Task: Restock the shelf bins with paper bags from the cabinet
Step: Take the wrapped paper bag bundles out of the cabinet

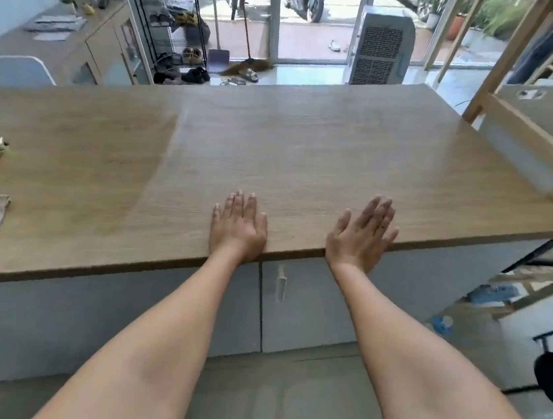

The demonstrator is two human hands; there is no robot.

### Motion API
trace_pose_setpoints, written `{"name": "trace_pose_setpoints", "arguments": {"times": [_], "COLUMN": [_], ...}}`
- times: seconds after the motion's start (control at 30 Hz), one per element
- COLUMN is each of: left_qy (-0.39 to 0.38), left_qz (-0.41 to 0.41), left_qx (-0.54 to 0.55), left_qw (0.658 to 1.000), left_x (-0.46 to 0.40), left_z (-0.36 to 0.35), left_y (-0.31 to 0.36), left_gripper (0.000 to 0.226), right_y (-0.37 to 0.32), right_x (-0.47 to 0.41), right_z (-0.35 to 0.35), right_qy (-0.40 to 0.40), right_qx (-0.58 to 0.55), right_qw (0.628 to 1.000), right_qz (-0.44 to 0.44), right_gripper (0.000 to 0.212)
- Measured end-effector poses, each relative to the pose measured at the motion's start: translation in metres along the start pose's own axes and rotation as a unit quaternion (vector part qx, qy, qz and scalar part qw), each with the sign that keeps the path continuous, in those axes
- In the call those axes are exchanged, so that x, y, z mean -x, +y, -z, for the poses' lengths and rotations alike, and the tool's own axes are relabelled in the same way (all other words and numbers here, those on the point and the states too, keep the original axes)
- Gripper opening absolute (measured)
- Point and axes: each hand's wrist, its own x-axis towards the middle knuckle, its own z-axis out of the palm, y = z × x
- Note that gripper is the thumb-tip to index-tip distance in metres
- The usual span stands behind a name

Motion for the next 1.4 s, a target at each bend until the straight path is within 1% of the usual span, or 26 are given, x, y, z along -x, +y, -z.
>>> {"name": "trace_pose_setpoints", "arguments": {"times": [0.03,0.07,0.1,0.13,0.2,0.27,0.37,0.47,0.53,0.63,0.73,0.83,0.93,0.97,1.03,1.1,1.2,1.23,1.33,1.4], "left_qy": [-0.002,-0.010,-0.015,-0.021,-0.025,-0.026,-0.025,-0.036,-0.039,-0.050,-0.067,-0.070,-0.067,-0.065,-0.063,-0.074,-0.088,-0.093,-0.117,-0.128], "left_qz": [-0.010,-0.025,-0.039,-0.051,-0.063,-0.071,-0.072,-0.071,-0.070,-0.080,-0.119,-0.165,-0.176,-0.175,-0.171,-0.181,-0.197,-0.198,-0.194,-0.191], "left_qx": [-0.011,-0.013,-0.019,-0.023,-0.021,-0.029,-0.032,-0.034,-0.040,-0.049,-0.056,-0.066,-0.081,-0.087,-0.098,-0.106,-0.112,-0.114,-0.117,-0.120], "left_qw": [1.000,1.000,0.999,0.998,0.997,0.997,0.997,0.996,0.996,0.994,0.989,0.982,0.979,0.979,0.978,0.975,0.970,0.969,0.967,0.966], "left_x": [0.001,0.001,0.001,0.002,0.003,0.002,0.003,0.001,0.001,0.001,0.007,0.020,0.042,0.049,0.060,0.071,0.082,0.085,0.089,0.093], "left_z": [0.000,0.001,0.000,0.000,-0.001,0.001,0.002,0.003,0.002,0.004,0.005,0.002,-0.001,-0.003,-0.005,-0.006,-0.004,-0.002,0.000,0.002], "left_y": [-0.001,-0.004,-0.005,-0.006,-0.008,-0.009,-0.007,-0.006,-0.006,-0.007,-0.010,-0.013,-0.011,-0.009,-0.006,0.002,0.012,0.015,0.027,0.035], "left_gripper": [0.061,0.061,0.061,0.061,0.061,0.062,0.062,0.061,0.061,0.061,0.062,0.062,0.062,0.063,0.065,0.067,0.068,0.069,0.071,0.072], "right_y": [0.000,-0.001,-0.004,-0.006,-0.016,-0.028,-0.043,-0.053,-0.051,-0.046,-0.038,-0.028,-0.010,-0.002,0.016,0.038,0.069,0.078,0.104,0.122], "right_x": [0.011,0.023,0.037,0.051,0.075,0.089,0.102,0.115,0.119,0.126,0.142,0.158,0.168,0.174,0.186,0.203,0.215,0.218,0.227,0.232], "right_z": [-0.003,-0.006,-0.011,-0.016,-0.027,-0.037,-0.047,-0.046,-0.039,-0.023,-0.005,0.010,0.016,0.020,0.025,0.042,0.078,0.091,0.111,0.116], "right_qy": [0.034,0.068,0.080,0.077,0.031,0.006,-0.040,-0.107,-0.132,-0.156,-0.176,-0.183,-0.202,-0.204,-0.203,-0.185,-0.152,-0.142,-0.095,-0.065], "right_qx": [-0.023,-0.058,-0.087,-0.110,-0.153,-0.186,-0.252,-0.318,-0.320,-0.311,-0.299,-0.262,-0.205,-0.188,-0.164,-0.147,-0.087,-0.064,-0.024,0.018], "right_qw": [0.996,0.984,0.970,0.959,0.950,0.942,0.915,0.883,0.881,0.879,0.879,0.887,0.898,0.903,0.910,0.906,0.905,0.905,0.909,0.918], "right_qz": [-0.074,-0.151,-0.213,-0.251,-0.272,-0.278,-0.313,-0.328,-0.323,-0.326,-0.326,-0.332,-0.333,-0.329,-0.323,-0.351,-0.387,-0.397,-0.406,-0.392], "right_gripper": [0.064,0.065,0.065,0.065,0.062,0.056,0.047,0.047,0.047,0.050,0.064,0.079,0.090,0.090,0.080,0.071,0.066,0.066,0.077,0.075]}}
